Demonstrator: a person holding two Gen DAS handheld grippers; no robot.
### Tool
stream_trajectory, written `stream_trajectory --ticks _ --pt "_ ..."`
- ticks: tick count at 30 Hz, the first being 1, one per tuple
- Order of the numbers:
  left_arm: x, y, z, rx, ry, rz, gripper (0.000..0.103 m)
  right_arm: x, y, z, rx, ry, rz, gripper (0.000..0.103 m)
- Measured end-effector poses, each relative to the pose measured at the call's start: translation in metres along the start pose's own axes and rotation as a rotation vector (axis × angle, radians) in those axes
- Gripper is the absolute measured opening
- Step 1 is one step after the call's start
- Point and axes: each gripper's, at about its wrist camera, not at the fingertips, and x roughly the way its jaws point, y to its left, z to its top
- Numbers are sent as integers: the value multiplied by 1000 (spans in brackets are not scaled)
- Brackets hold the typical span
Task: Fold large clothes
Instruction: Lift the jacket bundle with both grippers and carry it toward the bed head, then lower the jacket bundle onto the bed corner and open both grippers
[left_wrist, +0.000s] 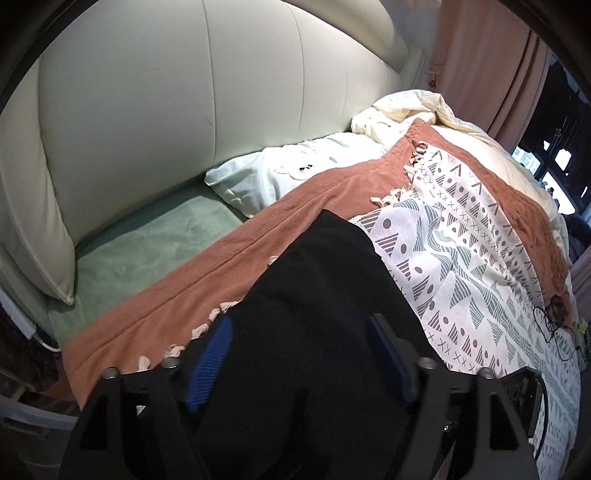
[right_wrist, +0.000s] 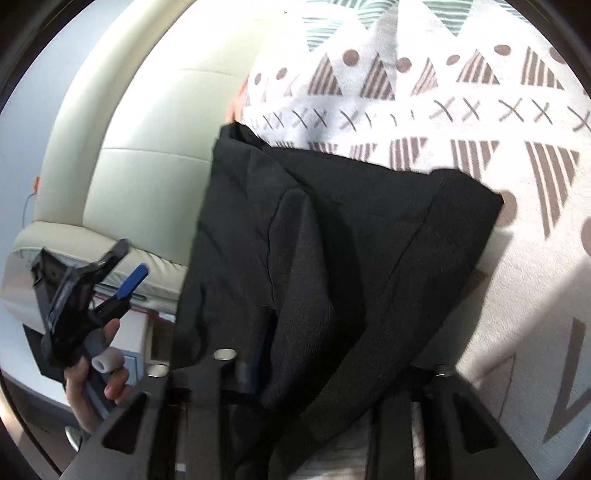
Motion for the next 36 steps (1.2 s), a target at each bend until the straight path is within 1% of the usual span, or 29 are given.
stream_trajectory --ticks 1,2,4,7,11,14,16,18,22,24,25,26,27,28,30,32,34,36 --pt "-7 3 -6 2 -8 10 89 1 1 -2 9 22 4 62" --pt "-14 7 -12 0 -12 11 89 -1 3 -5 9 33 17 67" --pt "-27 18 -27 -28 -15 4 89 -6 8 -13 -4 37 12 74" --pt "-50 34 -51 -76 -37 27 89 -11 6 -21 -11 49 16 74" --pt "-76 49 -83 -127 -97 62 89 -8 9 -33 -16 74 32 74" --pt "-84 57 -103 -148 -103 75 89 -4 10 -46 13 102 57 74" --pt "-86 63 -115 -157 -94 95 89 -1 13 -52 12 123 60 74" --pt "-87 71 -126 -189 -82 93 89 4 18 -57 1 144 55 74" --pt "-88 95 -149 -295 -70 78 89 8 22 -68 -8 170 78 74" --pt "-87 107 -162 -360 -68 49 89 9 25 -71 -16 167 79 74" --pt "-85 110 -167 -384 -61 32 89 10 26 -72 -21 163 74 69" --pt "-80 114 -172 -404 -45 11 89 10 26 -72 -23 159 73 58" --pt "-75 115 -176 -415 -31 1 89 10 25 -72 -22 159 73 53" --pt "-70 116 -179 -424 -18 -1 89 13 25 -72 -20 163 72 45" --pt "-62 118 -185 -444 -4 -7 89 12 21 -74 -24 157 71 38" --pt "-55 121 -189 -465 -2 -29 89 11 19 -72 -33 142 77 28" --pt "-48 125 -191 -485 3 -43 89 11 16 -69 -23 131 92 25" --pt "-42 130 -191 -508 -1 -62 89 13 16 -66 -22 122 92 25"
